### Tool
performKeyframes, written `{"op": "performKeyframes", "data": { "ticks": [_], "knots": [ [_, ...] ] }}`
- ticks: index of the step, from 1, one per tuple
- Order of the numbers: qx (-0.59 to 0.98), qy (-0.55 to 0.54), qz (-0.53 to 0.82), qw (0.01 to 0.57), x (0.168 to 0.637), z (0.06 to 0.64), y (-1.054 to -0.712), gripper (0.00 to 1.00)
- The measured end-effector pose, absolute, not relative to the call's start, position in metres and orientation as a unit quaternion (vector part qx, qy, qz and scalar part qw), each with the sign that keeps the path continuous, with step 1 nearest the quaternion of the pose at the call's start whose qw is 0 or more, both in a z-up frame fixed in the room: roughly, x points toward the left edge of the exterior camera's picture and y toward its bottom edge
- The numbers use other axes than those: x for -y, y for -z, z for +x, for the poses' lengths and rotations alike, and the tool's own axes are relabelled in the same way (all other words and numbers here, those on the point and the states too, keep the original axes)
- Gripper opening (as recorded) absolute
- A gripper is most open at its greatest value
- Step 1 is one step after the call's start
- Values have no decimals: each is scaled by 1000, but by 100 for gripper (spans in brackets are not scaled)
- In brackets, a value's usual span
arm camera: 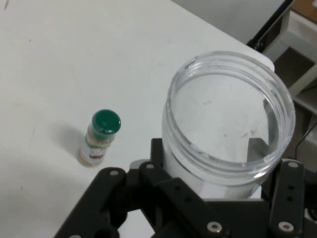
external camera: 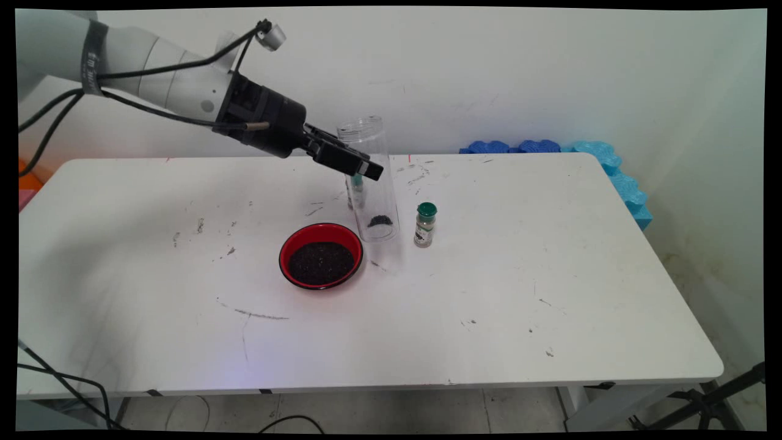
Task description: Place the picked object on the table
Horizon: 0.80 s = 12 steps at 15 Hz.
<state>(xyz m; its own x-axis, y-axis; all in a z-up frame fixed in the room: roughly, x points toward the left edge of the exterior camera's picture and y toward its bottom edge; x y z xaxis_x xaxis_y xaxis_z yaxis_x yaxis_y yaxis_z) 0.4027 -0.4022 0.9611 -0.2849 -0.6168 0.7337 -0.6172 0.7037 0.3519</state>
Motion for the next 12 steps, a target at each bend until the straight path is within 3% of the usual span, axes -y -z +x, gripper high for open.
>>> {"op": "performKeyframes", "data": {
  "ticks": [12],
  "knots": [
    [863, -69, 228, 446, 389, 376, -969, 0]
  ]
}}
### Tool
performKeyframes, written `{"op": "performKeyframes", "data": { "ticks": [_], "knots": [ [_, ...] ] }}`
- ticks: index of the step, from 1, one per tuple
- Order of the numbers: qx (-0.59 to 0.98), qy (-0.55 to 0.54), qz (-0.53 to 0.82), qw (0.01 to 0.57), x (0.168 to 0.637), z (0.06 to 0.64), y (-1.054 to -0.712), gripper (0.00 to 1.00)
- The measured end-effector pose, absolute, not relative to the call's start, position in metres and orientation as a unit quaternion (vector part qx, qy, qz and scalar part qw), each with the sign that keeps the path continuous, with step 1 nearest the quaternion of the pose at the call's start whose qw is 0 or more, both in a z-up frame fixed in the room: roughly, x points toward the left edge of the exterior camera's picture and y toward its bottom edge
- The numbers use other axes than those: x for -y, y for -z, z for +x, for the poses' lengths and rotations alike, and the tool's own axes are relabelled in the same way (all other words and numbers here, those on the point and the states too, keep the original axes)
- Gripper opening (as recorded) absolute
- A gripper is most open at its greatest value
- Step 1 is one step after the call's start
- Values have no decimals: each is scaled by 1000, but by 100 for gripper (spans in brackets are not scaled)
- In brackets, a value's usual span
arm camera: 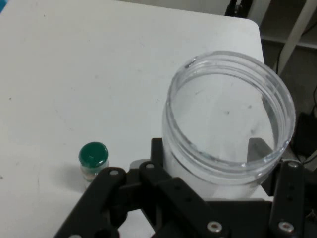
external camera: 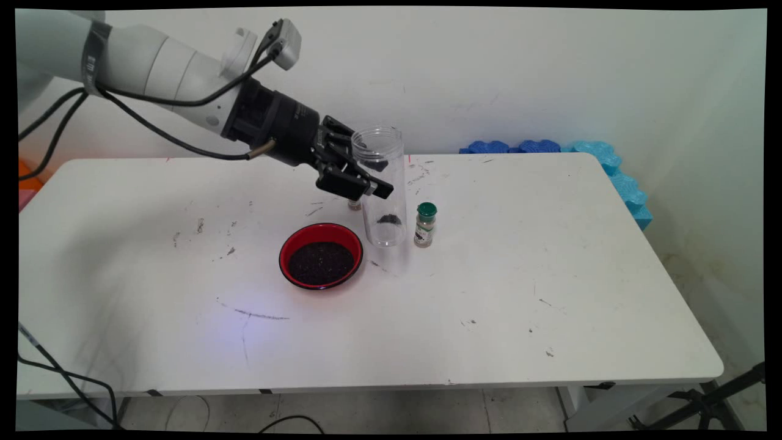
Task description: Place the picked object on the table
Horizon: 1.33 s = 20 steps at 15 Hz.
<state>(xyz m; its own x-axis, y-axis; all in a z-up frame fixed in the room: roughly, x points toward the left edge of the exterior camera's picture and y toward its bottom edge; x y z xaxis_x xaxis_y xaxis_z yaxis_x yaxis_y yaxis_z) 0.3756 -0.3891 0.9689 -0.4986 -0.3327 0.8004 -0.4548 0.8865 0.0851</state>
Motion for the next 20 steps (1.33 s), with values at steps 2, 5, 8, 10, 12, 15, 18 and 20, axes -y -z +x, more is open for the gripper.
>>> {"op": "performKeyframes", "data": {
  "ticks": [2, 5, 8, 10, 12, 15, 18, 20],
  "knots": [
    [866, -72, 217, 445, 387, 373, -968, 0],
    [867, -74, 209, 445, 385, 368, -963, 0],
    [866, -70, 211, 448, 384, 358, -950, 0],
    [864, -68, 214, 450, 384, 350, -940, 0],
    [864, -68, 216, 451, 384, 343, -929, 0],
    [864, -67, 218, 449, 385, 332, -911, 0],
    [864, -65, 223, 447, 386, 321, -892, 0],
    [865, -63, 226, 444, 387, 313, -879, 0]
  ]
}}
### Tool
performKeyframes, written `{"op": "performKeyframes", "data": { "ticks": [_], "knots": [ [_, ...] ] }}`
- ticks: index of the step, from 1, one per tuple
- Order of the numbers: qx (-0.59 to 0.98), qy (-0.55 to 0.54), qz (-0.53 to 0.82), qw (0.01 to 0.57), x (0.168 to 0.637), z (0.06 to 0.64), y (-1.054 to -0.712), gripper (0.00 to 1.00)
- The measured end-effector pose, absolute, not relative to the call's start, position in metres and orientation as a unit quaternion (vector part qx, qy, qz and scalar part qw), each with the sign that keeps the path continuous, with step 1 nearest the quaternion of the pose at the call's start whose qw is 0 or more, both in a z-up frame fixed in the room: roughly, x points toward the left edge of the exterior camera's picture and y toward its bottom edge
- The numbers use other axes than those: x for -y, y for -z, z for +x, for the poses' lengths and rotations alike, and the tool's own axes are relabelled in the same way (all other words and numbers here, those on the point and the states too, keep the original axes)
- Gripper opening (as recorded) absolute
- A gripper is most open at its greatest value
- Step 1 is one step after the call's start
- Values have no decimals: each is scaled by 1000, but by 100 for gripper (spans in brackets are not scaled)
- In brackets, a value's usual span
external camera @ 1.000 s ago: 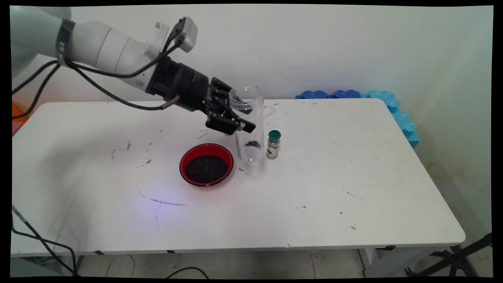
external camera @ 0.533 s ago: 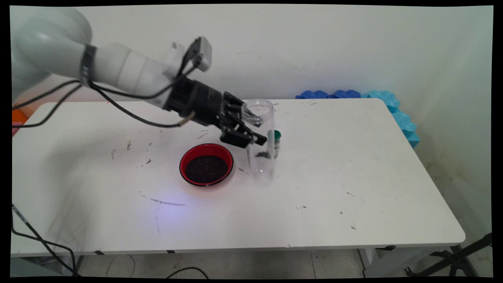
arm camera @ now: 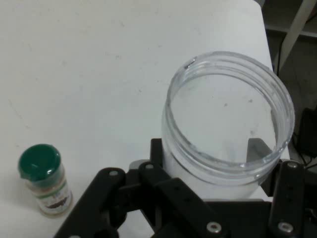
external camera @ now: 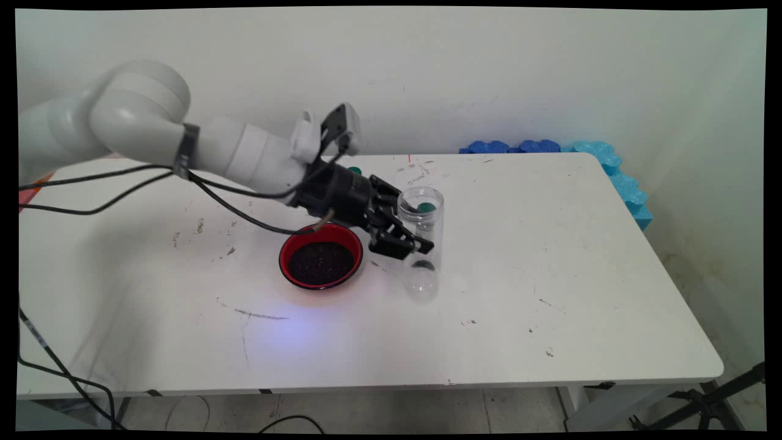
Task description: Place the picked object on the table
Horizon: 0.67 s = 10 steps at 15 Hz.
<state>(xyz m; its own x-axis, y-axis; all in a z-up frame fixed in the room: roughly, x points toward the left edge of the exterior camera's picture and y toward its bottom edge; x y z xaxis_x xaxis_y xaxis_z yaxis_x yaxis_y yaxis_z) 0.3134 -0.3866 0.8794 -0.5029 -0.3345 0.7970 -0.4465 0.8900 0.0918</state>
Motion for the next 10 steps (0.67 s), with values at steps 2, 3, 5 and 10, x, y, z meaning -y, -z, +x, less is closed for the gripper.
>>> {"op": "performKeyframes", "data": {
  "ticks": [2, 3, 5, 10],
  "knots": [
    [865, -61, 229, 442, 388, 308, -867, 0],
    [866, -61, 231, 440, 388, 305, -862, 0],
    [866, -60, 235, 438, 389, 301, -852, 0],
    [866, -60, 243, 434, 392, 291, -834, 0]
  ]
}}
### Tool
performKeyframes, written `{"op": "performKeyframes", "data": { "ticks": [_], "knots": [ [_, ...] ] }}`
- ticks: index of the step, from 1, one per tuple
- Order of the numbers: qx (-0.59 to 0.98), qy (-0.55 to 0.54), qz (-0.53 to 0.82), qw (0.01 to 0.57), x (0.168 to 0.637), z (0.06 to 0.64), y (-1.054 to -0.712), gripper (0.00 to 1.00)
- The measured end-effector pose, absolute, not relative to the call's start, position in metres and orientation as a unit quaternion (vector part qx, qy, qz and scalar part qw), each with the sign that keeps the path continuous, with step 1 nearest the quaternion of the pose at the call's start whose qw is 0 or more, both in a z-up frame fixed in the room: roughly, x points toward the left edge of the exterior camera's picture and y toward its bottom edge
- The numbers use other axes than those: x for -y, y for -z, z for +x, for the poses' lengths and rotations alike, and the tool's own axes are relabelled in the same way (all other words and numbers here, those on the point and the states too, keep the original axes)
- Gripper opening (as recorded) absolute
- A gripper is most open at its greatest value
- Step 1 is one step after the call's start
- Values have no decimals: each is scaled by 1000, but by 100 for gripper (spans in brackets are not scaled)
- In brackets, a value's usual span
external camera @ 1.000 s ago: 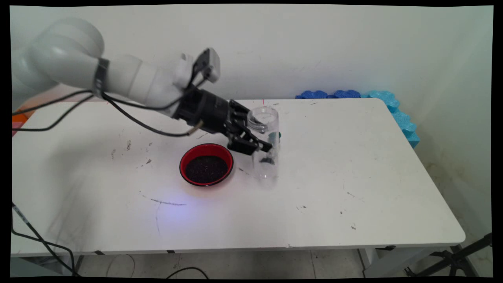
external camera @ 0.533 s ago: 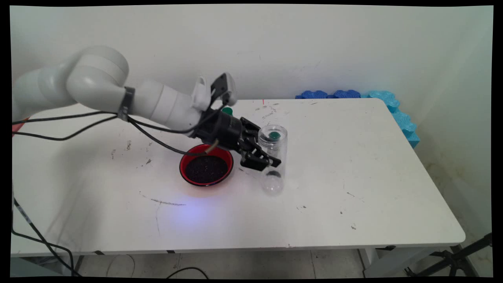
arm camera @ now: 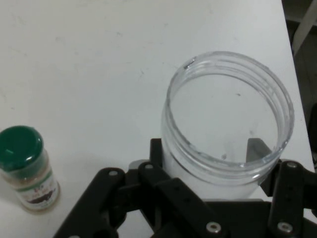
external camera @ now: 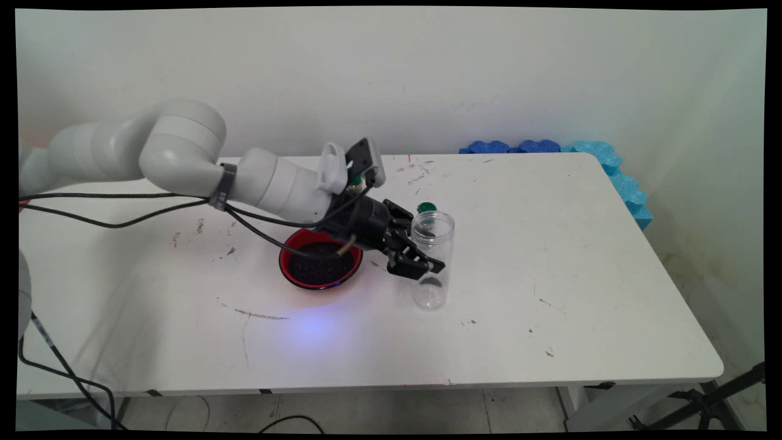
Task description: Place the picked object on the table
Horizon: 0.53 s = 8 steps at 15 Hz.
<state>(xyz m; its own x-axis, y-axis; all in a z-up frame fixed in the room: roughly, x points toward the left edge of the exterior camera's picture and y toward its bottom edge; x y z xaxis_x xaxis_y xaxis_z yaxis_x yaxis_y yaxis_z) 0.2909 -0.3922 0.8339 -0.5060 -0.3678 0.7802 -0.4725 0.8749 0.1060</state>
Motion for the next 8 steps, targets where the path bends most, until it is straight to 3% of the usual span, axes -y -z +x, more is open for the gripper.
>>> {"op": "performKeyframes", "data": {
  "ticks": [5, 6, 8],
  "knots": [
    [866, -62, 246, 431, 393, 285, -823, 0],
    [866, -63, 246, 431, 393, 284, -821, 100],
    [866, -64, 245, 432, 394, 282, -820, 100]
  ]
}}
